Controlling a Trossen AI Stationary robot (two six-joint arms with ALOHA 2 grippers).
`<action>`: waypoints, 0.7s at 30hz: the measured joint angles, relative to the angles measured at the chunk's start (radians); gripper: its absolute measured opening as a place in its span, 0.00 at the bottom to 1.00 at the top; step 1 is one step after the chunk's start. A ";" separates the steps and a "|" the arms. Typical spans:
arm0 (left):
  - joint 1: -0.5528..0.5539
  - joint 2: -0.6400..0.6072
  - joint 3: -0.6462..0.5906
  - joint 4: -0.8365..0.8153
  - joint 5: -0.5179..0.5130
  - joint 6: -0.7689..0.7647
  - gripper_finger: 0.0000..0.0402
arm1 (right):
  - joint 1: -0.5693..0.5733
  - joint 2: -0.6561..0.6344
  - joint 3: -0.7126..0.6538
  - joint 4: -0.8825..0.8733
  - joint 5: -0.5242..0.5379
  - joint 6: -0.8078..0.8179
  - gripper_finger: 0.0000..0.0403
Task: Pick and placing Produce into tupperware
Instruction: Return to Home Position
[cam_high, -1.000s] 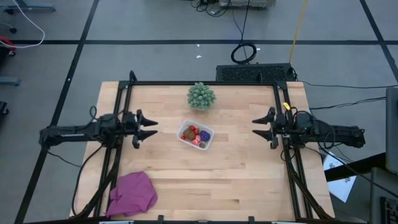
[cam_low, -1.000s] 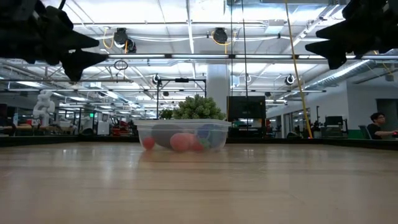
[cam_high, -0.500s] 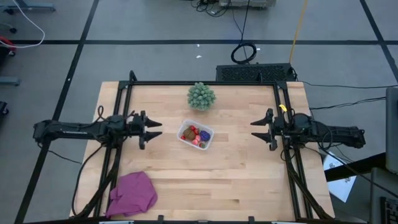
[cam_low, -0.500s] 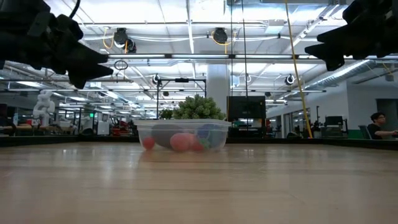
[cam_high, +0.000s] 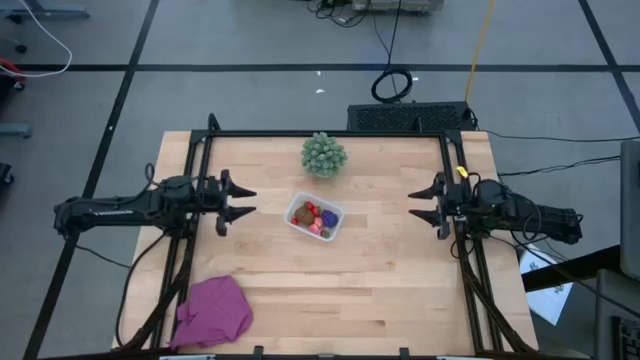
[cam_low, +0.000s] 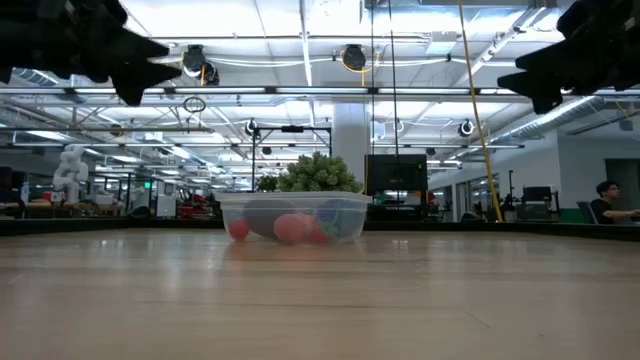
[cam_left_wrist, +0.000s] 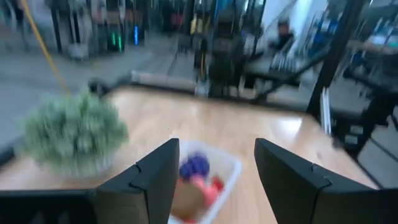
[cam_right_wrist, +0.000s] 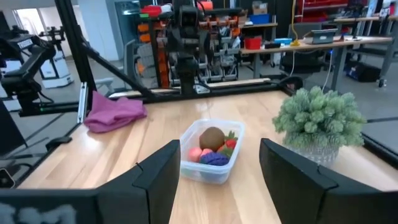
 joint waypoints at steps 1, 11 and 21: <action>-0.006 -0.018 -0.012 0.031 -0.005 0.010 0.53 | 0.000 0.002 -0.007 0.010 0.000 0.002 0.52; -0.078 -0.231 -0.107 -0.063 -0.139 0.007 0.53 | 0.000 -0.003 -0.038 0.031 0.002 0.000 0.52; -0.169 -0.343 -0.110 -0.223 -0.286 0.012 0.53 | 0.000 -0.003 -0.047 0.020 0.004 -0.022 0.52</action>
